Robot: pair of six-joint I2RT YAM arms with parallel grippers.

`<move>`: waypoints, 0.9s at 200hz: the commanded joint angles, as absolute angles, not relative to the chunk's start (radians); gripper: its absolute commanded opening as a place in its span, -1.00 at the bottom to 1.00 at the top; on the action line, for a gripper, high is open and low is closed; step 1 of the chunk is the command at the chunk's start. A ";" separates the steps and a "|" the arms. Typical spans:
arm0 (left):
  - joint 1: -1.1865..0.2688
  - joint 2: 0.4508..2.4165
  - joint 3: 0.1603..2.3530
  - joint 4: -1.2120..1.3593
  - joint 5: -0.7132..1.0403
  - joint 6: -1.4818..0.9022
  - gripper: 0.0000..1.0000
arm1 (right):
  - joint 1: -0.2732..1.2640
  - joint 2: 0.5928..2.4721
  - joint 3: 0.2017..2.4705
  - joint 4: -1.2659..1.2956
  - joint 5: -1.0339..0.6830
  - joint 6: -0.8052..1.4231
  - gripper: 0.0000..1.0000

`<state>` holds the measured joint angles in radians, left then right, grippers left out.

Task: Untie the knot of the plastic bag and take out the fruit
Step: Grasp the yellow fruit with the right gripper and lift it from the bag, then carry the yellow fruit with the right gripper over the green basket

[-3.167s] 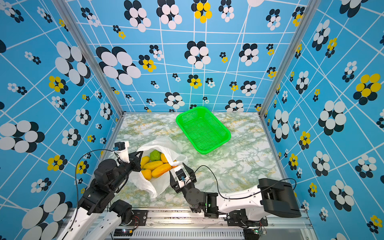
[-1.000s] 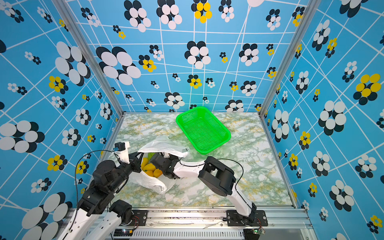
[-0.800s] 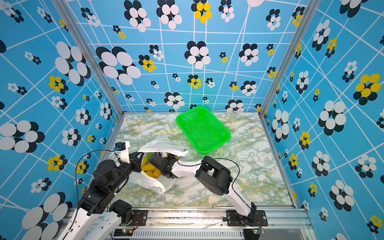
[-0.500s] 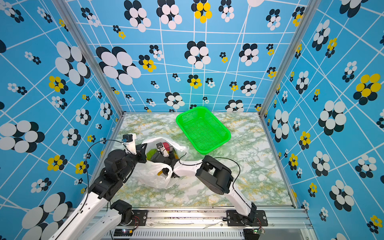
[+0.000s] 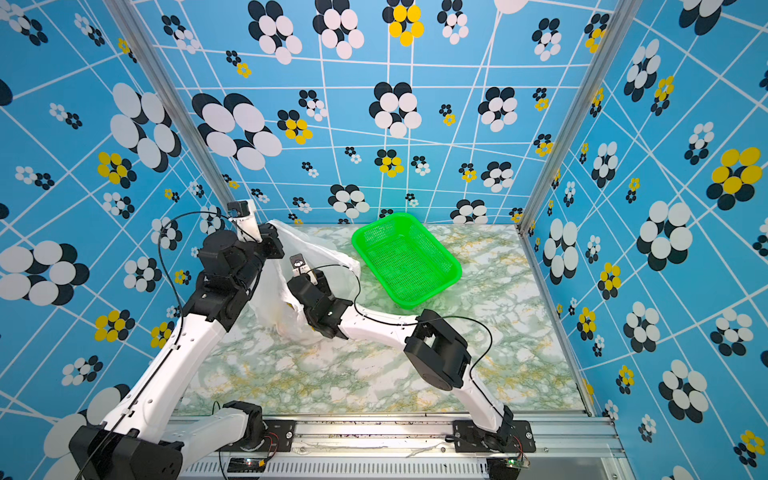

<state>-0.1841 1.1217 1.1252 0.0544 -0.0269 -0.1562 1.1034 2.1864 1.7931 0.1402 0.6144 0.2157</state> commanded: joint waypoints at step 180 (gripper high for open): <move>-0.198 0.957 0.649 0.080 0.125 -0.229 -1.00 | 1.143 1.528 0.903 0.700 0.307 0.004 -0.38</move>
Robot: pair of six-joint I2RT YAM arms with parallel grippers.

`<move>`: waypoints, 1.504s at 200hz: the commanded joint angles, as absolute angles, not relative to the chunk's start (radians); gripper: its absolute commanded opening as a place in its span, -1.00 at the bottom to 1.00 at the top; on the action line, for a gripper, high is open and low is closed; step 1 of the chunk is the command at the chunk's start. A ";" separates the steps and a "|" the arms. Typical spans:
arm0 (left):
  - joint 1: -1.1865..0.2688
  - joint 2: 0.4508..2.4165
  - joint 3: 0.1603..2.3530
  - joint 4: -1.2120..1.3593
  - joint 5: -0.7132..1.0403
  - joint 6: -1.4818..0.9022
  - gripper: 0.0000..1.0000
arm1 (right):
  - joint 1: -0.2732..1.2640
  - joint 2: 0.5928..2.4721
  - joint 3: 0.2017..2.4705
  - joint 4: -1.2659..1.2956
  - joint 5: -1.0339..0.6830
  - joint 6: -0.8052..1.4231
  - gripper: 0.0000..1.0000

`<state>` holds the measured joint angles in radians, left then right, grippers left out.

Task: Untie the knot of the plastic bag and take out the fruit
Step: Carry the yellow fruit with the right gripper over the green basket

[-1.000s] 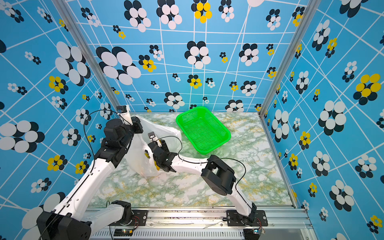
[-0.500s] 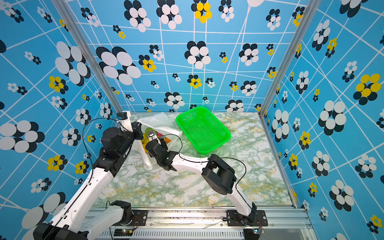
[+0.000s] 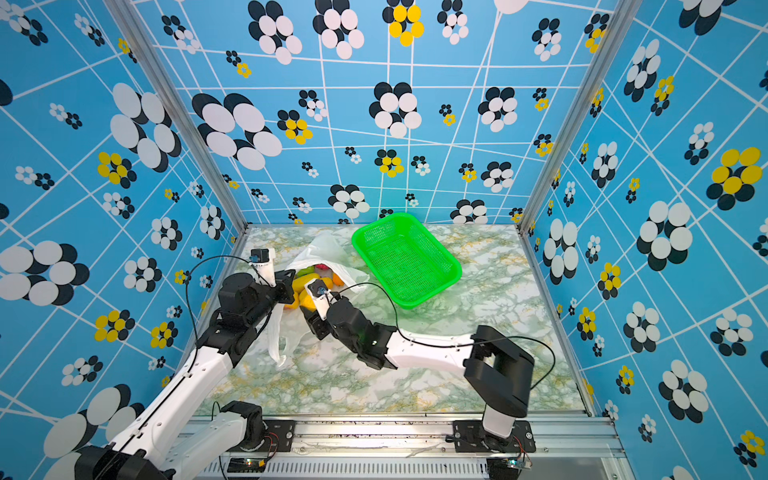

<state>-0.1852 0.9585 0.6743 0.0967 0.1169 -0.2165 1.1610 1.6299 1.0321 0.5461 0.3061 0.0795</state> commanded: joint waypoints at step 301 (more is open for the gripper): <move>-0.245 0.865 0.610 0.086 0.075 -0.222 -1.00 | 0.327 1.634 1.005 -0.162 0.559 0.508 -0.44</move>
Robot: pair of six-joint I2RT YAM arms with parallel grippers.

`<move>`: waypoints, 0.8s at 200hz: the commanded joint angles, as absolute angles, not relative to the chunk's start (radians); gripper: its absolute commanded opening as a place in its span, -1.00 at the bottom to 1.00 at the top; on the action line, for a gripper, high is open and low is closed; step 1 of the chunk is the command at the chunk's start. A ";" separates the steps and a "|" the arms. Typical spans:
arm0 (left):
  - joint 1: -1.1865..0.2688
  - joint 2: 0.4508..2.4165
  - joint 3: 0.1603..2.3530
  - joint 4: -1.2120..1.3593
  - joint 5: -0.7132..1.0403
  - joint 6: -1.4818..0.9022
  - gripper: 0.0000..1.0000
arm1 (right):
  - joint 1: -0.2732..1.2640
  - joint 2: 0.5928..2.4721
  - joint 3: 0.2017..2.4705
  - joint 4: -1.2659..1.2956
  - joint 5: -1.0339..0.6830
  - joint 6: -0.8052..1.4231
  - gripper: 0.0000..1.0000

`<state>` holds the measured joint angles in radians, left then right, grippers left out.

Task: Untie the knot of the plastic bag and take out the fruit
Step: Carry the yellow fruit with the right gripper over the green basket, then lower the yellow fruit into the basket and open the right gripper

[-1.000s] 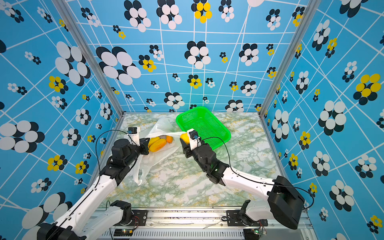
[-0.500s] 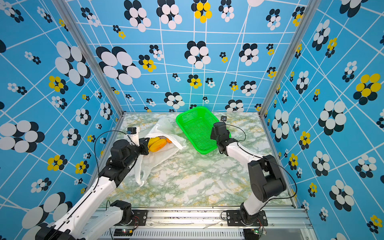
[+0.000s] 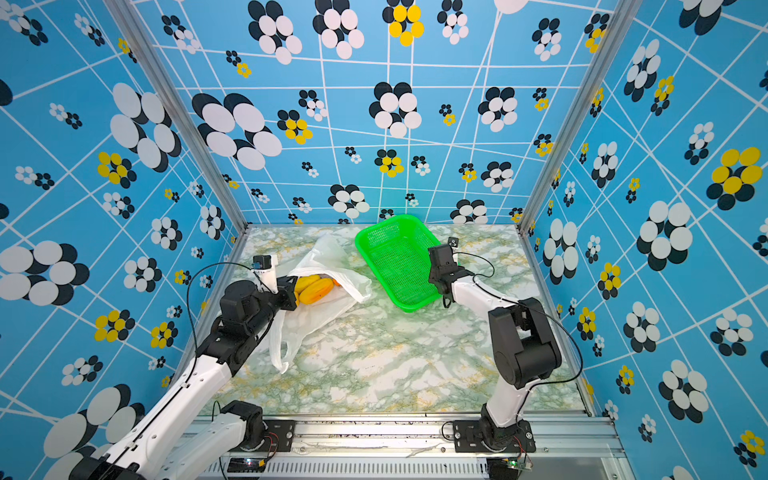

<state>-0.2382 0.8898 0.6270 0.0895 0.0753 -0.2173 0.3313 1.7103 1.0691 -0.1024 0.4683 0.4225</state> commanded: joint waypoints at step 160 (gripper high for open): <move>-0.255 0.839 0.597 0.084 0.065 -0.222 -1.00 | 0.324 1.607 0.925 -0.217 0.561 0.518 0.03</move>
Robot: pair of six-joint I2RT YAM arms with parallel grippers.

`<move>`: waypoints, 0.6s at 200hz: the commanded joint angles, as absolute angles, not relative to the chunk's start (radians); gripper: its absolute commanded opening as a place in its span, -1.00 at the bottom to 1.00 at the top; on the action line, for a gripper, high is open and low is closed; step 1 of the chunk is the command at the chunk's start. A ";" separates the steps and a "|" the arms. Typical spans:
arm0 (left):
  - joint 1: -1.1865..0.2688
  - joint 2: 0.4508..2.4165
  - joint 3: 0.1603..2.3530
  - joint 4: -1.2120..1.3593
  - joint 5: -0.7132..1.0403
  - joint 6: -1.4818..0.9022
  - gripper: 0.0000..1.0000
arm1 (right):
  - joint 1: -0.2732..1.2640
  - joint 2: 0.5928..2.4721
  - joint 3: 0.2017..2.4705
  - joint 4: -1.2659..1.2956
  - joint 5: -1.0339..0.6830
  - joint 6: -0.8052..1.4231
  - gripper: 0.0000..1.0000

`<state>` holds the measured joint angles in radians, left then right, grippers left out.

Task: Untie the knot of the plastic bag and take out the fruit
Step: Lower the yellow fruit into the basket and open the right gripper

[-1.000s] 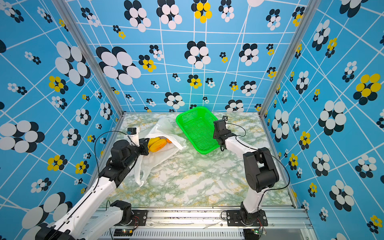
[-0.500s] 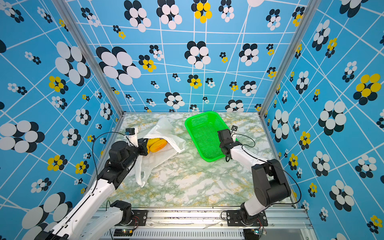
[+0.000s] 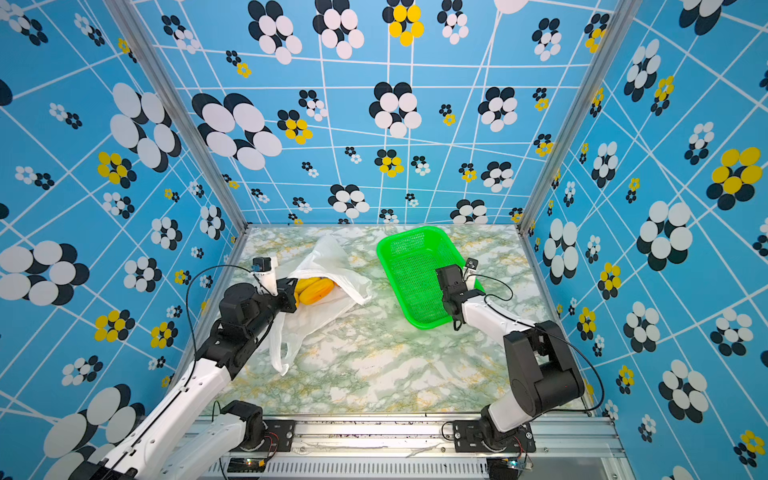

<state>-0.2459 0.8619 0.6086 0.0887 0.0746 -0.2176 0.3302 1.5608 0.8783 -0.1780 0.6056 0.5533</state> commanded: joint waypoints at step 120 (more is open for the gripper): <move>-0.262 0.853 0.606 0.080 0.067 -0.219 -1.00 | 0.322 1.557 0.869 -0.153 0.529 0.497 0.70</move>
